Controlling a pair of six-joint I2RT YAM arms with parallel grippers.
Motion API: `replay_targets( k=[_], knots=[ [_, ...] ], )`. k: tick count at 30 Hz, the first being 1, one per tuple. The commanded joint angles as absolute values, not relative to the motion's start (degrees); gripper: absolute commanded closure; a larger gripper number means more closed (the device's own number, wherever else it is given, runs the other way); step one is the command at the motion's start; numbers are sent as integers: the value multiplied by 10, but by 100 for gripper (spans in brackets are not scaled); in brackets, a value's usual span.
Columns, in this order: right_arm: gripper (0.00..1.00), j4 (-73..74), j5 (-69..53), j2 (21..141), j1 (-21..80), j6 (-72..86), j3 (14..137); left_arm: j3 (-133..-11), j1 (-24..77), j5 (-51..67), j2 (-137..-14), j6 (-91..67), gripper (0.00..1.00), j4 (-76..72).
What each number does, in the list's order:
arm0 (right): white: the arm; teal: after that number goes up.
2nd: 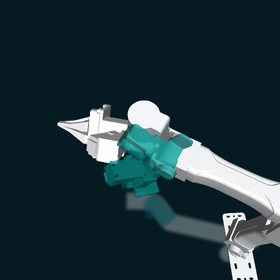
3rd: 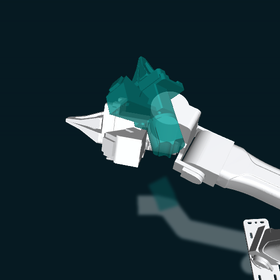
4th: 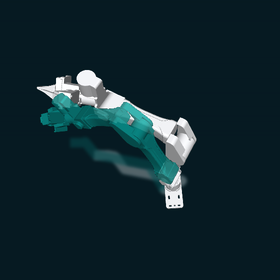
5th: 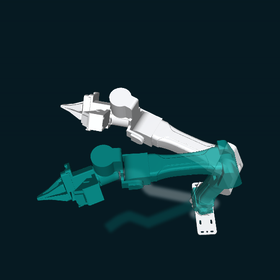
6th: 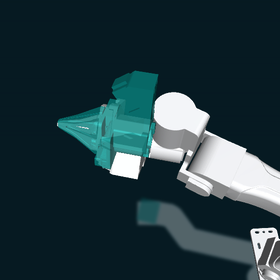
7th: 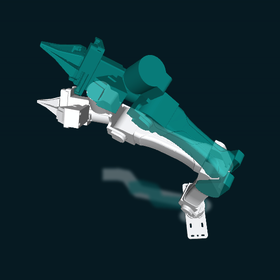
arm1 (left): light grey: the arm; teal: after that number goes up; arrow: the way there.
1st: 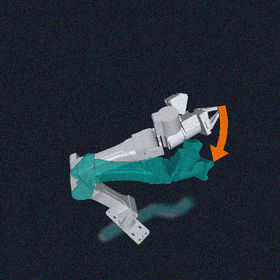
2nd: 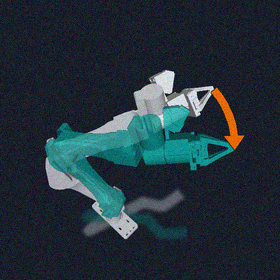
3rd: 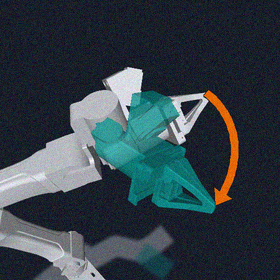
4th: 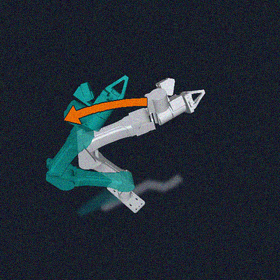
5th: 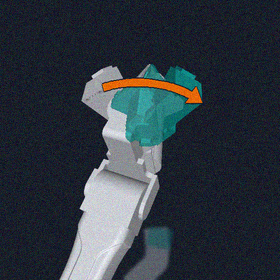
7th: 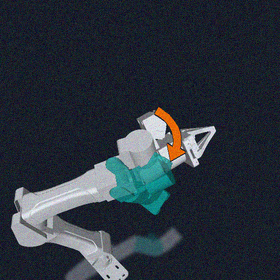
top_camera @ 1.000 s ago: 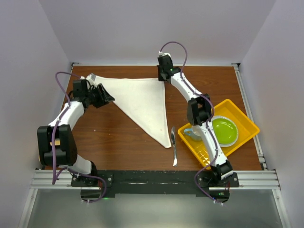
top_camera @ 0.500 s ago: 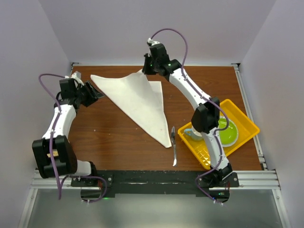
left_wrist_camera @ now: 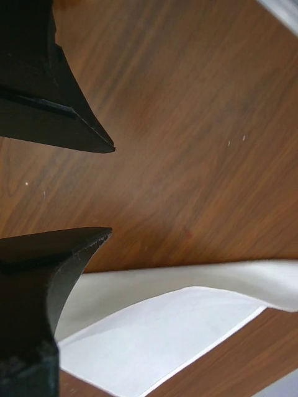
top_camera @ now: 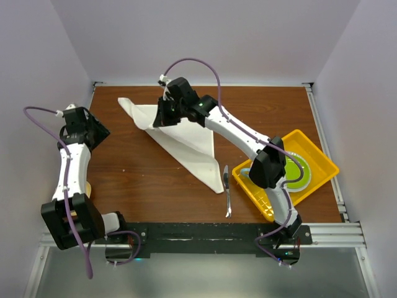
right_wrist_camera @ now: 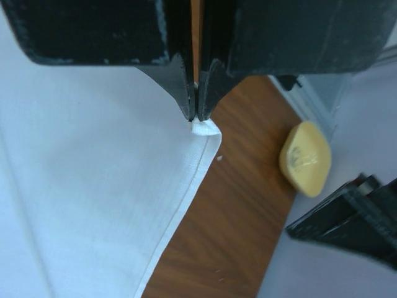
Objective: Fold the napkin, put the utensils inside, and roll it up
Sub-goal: Fold the napkin
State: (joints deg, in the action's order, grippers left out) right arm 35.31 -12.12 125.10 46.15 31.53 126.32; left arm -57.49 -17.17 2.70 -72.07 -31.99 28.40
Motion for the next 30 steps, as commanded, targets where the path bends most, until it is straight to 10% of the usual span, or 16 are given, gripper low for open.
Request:
replay_targets(
  k=[1, 30],
  knots=[
    [100, 314, -185, 1204, 495, 369, 1245, -618, -186, -97, -707, -351, 44, 327],
    [100, -73, -114, 1187, 606, 840, 1010, -637, -202, -78, -742, -305, 42, 305]
  ],
)
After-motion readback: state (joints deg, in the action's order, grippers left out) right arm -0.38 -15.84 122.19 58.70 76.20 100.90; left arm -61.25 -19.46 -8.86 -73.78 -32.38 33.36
